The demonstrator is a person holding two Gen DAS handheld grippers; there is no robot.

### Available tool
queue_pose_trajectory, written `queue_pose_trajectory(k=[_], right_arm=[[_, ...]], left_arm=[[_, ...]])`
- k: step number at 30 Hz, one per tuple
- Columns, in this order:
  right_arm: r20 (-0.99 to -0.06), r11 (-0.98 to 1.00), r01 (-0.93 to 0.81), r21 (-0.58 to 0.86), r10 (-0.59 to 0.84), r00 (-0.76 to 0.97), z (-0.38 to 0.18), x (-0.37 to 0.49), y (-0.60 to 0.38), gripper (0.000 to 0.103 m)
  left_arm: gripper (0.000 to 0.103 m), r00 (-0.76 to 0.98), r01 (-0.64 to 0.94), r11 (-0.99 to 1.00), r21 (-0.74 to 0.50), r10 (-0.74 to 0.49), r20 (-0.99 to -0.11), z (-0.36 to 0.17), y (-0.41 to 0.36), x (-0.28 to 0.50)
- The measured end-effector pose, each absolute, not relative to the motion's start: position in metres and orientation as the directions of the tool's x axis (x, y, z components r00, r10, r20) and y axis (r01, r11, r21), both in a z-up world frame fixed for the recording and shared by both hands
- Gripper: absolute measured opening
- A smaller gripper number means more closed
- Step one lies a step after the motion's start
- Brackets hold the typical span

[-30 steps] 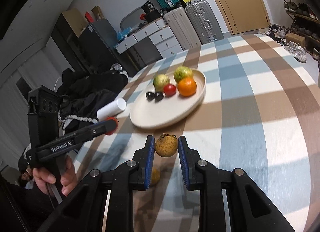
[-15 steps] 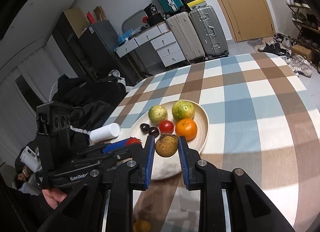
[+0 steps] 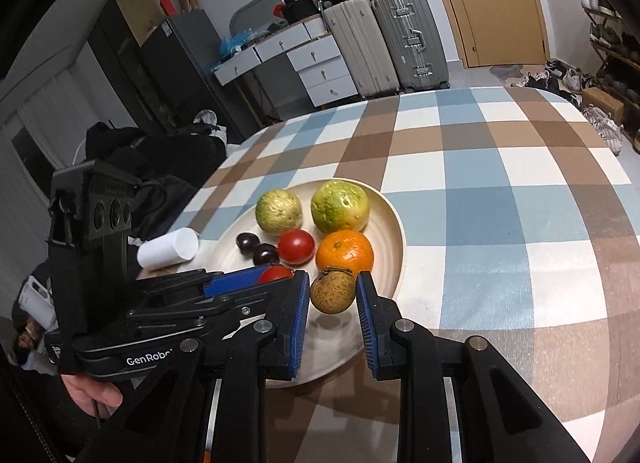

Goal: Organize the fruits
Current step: 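Carry the tomato and brown fruit onto the plate with both tools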

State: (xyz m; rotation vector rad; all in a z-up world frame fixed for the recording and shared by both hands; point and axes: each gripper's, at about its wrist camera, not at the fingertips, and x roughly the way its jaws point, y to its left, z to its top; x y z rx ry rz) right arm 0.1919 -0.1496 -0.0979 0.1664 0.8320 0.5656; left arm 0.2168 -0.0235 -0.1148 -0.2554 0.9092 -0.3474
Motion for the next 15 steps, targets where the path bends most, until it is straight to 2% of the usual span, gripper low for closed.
queue_pose_trajectory(k=[13,15], right_arm=[[-0.67,0.865,-0.367,0.342,0.498,0.55,-0.104,0.195,-0.15,0.027],[-0.657,0.867,-0.366,0.337,0.496,0.568,-0.099,0.189,-0.151,0.034]], left_arm=[[0.028,0.565,0.179,0.917,-0.356,-0.392,-0.726,-0.118,-0.032,0.227],[0.028,0.569,0.174,0.92,-0.352,-0.386,-0.726,-0.116,-0.031,0.224]])
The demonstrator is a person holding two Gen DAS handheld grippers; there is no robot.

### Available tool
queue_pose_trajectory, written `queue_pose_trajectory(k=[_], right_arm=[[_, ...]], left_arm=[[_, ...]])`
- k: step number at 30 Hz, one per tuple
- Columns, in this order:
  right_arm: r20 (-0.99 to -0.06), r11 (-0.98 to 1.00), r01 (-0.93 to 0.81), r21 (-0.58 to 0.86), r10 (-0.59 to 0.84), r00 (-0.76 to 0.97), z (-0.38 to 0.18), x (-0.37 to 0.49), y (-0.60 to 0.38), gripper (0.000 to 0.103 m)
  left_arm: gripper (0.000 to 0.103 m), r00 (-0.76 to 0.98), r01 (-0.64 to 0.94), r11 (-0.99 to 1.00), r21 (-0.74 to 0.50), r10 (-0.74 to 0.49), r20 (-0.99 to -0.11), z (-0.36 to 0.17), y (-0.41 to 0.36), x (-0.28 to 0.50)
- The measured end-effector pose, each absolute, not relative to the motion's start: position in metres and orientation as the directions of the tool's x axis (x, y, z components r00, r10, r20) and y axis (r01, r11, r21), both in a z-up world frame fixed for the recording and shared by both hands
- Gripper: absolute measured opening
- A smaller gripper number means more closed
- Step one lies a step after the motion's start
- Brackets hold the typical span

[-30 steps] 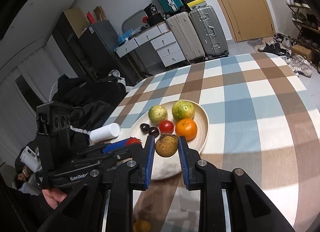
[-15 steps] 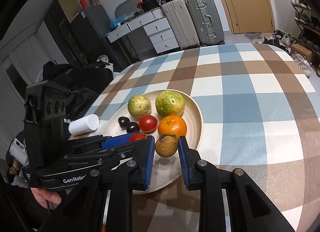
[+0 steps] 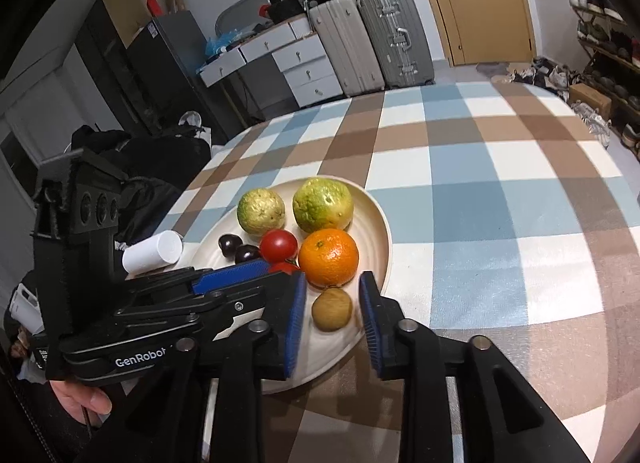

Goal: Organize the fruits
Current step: 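Carry the tomato and brown fruit onto the plate with both tools, then open both tools on the plate and withdraw toward the last orange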

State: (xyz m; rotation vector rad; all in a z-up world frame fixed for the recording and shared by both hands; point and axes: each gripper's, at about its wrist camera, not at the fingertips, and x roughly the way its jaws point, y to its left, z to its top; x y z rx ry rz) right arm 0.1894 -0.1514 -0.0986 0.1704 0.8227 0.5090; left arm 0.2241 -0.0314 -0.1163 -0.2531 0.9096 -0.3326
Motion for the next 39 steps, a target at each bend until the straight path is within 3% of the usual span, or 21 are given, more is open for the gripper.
queue_pose_trajectory(k=[1,3,12,14,23,24,32,34,39], right_arm=[[-0.646,0.866,-0.368,0.338,0.498,0.579,-0.095,0.186,-0.153,0.04],[-0.621,0.863,-0.371,0.343,0.504,0.6,-0.087,0.18,-0.156,0.041],[-0.554,0.869,-0.372,0.326,0.494,0.67,-0.055,0.145,-0.166,0.051],[-0.543,0.872,-0.368,0.322,0.488,0.683,-0.05,0.138,-0.168,0.057],[-0.48,0.878,-0.367,0.306,0.475,0.738,-0.027,0.096,-0.176,0.081],[-0.473,0.88,-0.366,0.304,0.473,0.743,-0.024,0.091,-0.177,0.082],[-0.431,0.894,-0.353,0.276,0.444,0.786,-0.016,0.056,-0.183,0.099],[-0.424,0.898,-0.344,0.276,0.435,0.794,-0.018,0.047,-0.186,0.1],[-0.424,0.91,-0.327,0.257,0.41,0.807,-0.022,0.028,-0.188,0.102]], left_arm=[[0.028,0.571,0.174,0.921,-0.35,-0.384,-0.726,-0.115,-0.031,0.222],[0.029,0.578,0.17,0.925,-0.339,-0.372,-0.726,-0.11,-0.031,0.218],[0.047,0.624,0.165,0.939,-0.301,-0.336,-0.706,-0.081,-0.031,0.185],[0.05,0.636,0.167,0.941,-0.293,-0.33,-0.697,-0.073,-0.031,0.176],[0.075,0.689,0.162,0.952,-0.26,-0.298,-0.661,-0.038,-0.03,0.132],[0.081,0.698,0.155,0.954,-0.256,-0.289,-0.656,-0.034,-0.029,0.126],[0.092,0.725,0.109,0.966,-0.233,-0.237,-0.647,-0.018,-0.022,0.089],[0.102,0.737,0.096,0.967,-0.235,-0.228,-0.637,-0.017,-0.02,0.077],[0.102,0.75,0.099,0.971,-0.218,-0.217,-0.625,-0.018,-0.02,0.05]])
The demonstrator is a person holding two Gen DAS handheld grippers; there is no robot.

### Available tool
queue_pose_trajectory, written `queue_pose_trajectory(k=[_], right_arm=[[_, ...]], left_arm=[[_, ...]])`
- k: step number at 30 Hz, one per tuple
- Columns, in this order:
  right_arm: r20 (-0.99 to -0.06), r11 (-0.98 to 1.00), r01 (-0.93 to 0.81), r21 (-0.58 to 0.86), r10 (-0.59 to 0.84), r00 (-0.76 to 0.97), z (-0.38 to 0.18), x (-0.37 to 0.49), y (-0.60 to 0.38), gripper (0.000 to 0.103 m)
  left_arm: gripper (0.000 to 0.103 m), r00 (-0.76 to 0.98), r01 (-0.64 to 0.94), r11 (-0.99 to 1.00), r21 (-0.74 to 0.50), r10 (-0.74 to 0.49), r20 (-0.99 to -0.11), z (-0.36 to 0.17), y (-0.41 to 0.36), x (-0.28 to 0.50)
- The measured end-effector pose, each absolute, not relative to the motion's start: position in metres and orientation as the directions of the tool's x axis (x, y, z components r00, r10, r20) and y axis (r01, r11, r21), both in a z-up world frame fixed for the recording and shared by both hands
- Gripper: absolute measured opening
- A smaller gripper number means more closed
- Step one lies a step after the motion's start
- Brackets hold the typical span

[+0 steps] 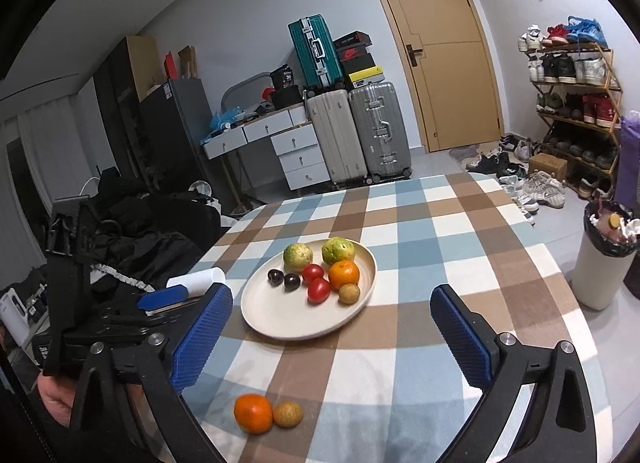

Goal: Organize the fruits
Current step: 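Open both tools on the plate and withdraw toward the last orange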

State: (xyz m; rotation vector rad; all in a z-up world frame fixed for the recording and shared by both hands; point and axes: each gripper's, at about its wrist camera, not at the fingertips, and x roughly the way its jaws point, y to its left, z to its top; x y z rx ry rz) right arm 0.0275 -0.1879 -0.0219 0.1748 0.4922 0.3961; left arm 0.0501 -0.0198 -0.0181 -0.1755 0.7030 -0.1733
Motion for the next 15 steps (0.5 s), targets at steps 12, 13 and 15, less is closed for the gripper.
queue_pose_trajectory(k=[12,13,15], right_arm=[[-0.435,0.935,-0.301,0.187,0.354,0.828,-0.043,-0.012,-0.183,0.103],[-0.443,0.936,-0.3,0.182,0.351,0.825,-0.046,-0.014,-0.183,0.103],[-0.458,0.939,-0.297,0.172,0.343,0.82,-0.053,-0.017,-0.182,0.103]], left_arm=[[0.102,0.718,0.1,0.976,-0.196,-0.207,-0.665,-0.044,-0.026,0.01],[0.102,0.713,0.099,0.976,-0.194,-0.206,-0.671,-0.048,-0.026,0.007],[0.102,0.701,0.098,0.976,-0.197,-0.208,-0.682,-0.055,-0.027,0.004]])
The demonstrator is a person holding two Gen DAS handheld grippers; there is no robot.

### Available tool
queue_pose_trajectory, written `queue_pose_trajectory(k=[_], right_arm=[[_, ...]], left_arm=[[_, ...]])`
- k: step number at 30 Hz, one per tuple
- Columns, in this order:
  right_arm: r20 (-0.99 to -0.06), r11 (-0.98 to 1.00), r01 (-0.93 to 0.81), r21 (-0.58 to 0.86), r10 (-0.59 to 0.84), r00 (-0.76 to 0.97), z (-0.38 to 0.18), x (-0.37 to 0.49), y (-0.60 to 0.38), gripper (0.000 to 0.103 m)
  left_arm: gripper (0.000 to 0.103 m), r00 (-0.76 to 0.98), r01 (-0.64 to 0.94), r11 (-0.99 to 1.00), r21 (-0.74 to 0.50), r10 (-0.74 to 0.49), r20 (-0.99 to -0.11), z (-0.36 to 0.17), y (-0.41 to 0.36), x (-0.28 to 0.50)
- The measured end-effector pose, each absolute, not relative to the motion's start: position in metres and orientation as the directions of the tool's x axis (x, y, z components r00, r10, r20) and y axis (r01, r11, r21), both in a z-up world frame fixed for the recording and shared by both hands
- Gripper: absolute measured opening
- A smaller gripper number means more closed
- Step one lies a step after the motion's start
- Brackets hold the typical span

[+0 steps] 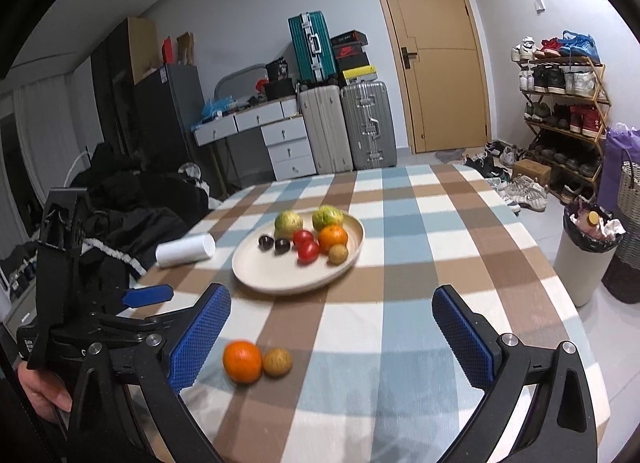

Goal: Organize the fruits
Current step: 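Open both tools on the plate and withdraw toward the last orange, then grasp the last orange with the left tool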

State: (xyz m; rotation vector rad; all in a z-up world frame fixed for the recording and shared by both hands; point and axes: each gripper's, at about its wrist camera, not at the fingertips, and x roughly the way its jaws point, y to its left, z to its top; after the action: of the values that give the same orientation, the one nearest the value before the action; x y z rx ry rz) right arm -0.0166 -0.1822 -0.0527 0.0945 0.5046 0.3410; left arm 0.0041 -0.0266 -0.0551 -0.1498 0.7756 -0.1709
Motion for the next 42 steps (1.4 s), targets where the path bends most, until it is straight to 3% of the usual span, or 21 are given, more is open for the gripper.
queue_pose_trajectory(k=[17,27,29,32,34,36,42], right_arm=[[-0.536,0.939,-0.283,0.194,0.343,0.772,-0.091,-0.015,-0.181,0.103],[-0.557,0.935,-0.275,0.224,0.354,0.751,-0.097,-0.006,-0.183,0.103],[-0.561,0.934,-0.277,0.226,0.357,0.747,-0.098,-0.005,-0.183,0.103],[-0.565,0.935,-0.277,0.222,0.355,0.745,-0.098,-0.004,-0.182,0.103],[-0.567,0.935,-0.276,0.222,0.354,0.743,-0.099,-0.004,-0.181,0.103],[-0.568,0.935,-0.276,0.222,0.354,0.743,-0.098,-0.004,-0.181,0.103],[-0.57,0.934,-0.284,0.216,0.357,0.74,-0.098,-0.004,-0.179,0.103]], left_arm=[[0.102,0.598,0.128,0.962,-0.24,-0.268,-0.756,-0.102,-0.037,0.016],[0.1,0.582,0.177,0.935,-0.307,-0.351,-0.734,-0.11,-0.041,0.021],[0.093,0.579,0.193,0.928,-0.319,-0.37,-0.727,-0.11,-0.042,0.022],[0.072,0.563,0.219,0.921,-0.322,-0.389,-0.729,-0.111,-0.043,0.022],[0.052,0.551,0.237,0.915,-0.327,-0.404,-0.73,-0.113,-0.045,0.022],[0.042,0.536,0.259,0.902,-0.344,-0.431,-0.726,-0.114,-0.046,0.022],[0.039,0.527,0.273,0.893,-0.358,-0.45,-0.721,-0.115,-0.048,0.02]])
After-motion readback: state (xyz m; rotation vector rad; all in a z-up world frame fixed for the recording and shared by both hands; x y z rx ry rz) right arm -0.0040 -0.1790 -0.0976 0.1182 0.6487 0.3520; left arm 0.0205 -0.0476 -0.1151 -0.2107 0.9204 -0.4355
